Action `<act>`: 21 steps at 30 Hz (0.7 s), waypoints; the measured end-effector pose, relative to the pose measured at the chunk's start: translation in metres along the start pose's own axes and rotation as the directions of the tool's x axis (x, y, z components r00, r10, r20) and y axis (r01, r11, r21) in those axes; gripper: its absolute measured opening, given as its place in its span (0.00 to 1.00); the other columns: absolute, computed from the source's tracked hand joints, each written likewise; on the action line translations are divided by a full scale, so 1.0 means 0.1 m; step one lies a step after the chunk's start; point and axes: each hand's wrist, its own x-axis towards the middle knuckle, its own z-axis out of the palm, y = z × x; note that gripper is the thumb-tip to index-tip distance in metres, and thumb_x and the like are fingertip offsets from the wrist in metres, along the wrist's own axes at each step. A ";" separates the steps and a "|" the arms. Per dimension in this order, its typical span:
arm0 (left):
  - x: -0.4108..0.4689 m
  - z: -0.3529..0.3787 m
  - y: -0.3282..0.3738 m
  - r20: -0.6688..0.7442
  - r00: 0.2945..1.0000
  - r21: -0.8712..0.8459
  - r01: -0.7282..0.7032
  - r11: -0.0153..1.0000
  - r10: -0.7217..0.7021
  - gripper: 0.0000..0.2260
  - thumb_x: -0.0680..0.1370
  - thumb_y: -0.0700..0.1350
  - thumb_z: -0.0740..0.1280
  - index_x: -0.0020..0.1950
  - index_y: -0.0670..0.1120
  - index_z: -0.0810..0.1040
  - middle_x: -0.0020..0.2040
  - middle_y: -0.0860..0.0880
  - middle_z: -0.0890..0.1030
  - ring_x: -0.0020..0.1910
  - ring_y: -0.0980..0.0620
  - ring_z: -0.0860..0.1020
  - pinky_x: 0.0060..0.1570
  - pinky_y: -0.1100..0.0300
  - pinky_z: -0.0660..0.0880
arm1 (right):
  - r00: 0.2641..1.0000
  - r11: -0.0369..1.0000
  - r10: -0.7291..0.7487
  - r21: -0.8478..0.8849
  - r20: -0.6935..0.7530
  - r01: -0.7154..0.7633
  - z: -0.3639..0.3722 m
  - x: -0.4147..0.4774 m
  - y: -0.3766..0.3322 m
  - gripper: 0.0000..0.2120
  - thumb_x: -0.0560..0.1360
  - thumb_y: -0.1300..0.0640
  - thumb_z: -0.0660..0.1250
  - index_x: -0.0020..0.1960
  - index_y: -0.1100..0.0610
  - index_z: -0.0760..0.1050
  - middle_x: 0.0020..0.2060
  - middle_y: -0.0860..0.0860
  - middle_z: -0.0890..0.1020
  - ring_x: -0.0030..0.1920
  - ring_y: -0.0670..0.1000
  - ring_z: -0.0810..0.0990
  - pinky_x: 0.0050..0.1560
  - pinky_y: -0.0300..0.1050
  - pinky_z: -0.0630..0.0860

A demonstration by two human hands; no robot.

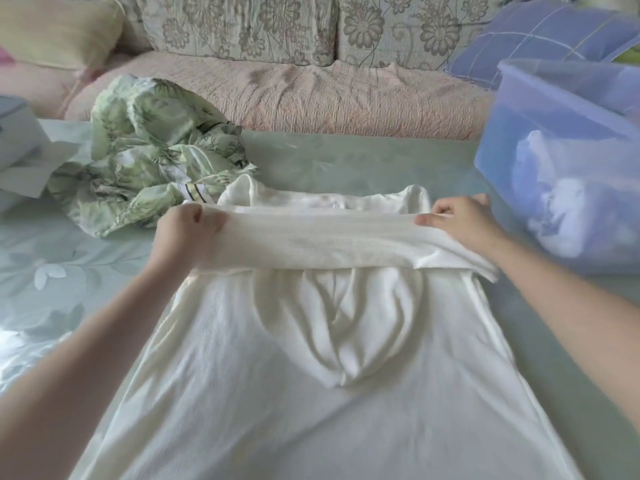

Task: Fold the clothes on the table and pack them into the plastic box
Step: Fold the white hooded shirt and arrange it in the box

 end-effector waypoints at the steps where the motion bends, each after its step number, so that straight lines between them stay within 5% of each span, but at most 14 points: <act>1: -0.01 -0.01 0.00 -0.035 0.999 0.046 -0.037 0.998 0.038 0.12 0.77 0.45 0.64 0.37 0.39 0.73 0.32 0.43 0.71 0.36 0.45 0.68 0.29 0.53 0.59 | 1.000 1.000 -0.008 0.014 -0.024 0.008 0.01 0.01 -0.01 0.22 0.70 0.42 0.70 0.42 0.62 0.78 0.31 0.49 0.66 0.55 0.54 0.63 0.53 0.44 0.62; 7: 0.09 -0.11 0.02 -0.194 0.961 0.055 -0.189 0.980 0.196 0.09 0.80 0.46 0.62 0.46 0.41 0.74 0.39 0.42 0.74 0.38 0.45 0.70 0.35 0.56 0.61 | 0.980 0.989 -0.119 -0.108 -0.160 0.102 -0.07 0.16 -0.14 0.22 0.72 0.38 0.66 0.40 0.58 0.79 0.28 0.49 0.71 0.54 0.57 0.68 0.46 0.45 0.63; 12: 0.24 0.01 -0.13 -0.119 0.964 0.248 -0.204 0.947 0.239 0.12 0.81 0.46 0.61 0.55 0.39 0.77 0.41 0.36 0.77 0.40 0.38 0.75 0.37 0.54 0.65 | 0.989 0.951 -0.150 -0.277 -0.015 0.140 0.05 0.14 -0.05 0.30 0.72 0.34 0.61 0.32 0.62 0.74 0.27 0.55 0.74 0.47 0.57 0.67 0.43 0.47 0.61; 18: 0.26 0.09 -0.18 -0.157 0.946 0.383 -0.207 0.900 0.284 0.11 0.80 0.46 0.61 0.52 0.38 0.75 0.46 0.34 0.78 0.42 0.35 0.76 0.36 0.53 0.64 | 0.972 0.862 -0.223 -0.479 -0.070 0.163 -0.07 0.12 0.09 0.37 0.75 0.30 0.46 0.33 0.58 0.77 0.27 0.52 0.72 0.50 0.58 0.69 0.47 0.45 0.58; 21: 0.21 0.08 -0.19 -0.152 0.921 0.465 -0.253 0.848 0.358 0.14 0.77 0.46 0.67 0.58 0.40 0.72 0.56 0.37 0.74 0.51 0.36 0.74 0.43 0.45 0.70 | 0.943 0.796 -0.333 -0.543 -0.024 0.267 -0.02 0.08 0.14 0.37 0.72 0.28 0.38 0.35 0.53 0.74 0.37 0.52 0.79 0.49 0.57 0.71 0.54 0.46 0.55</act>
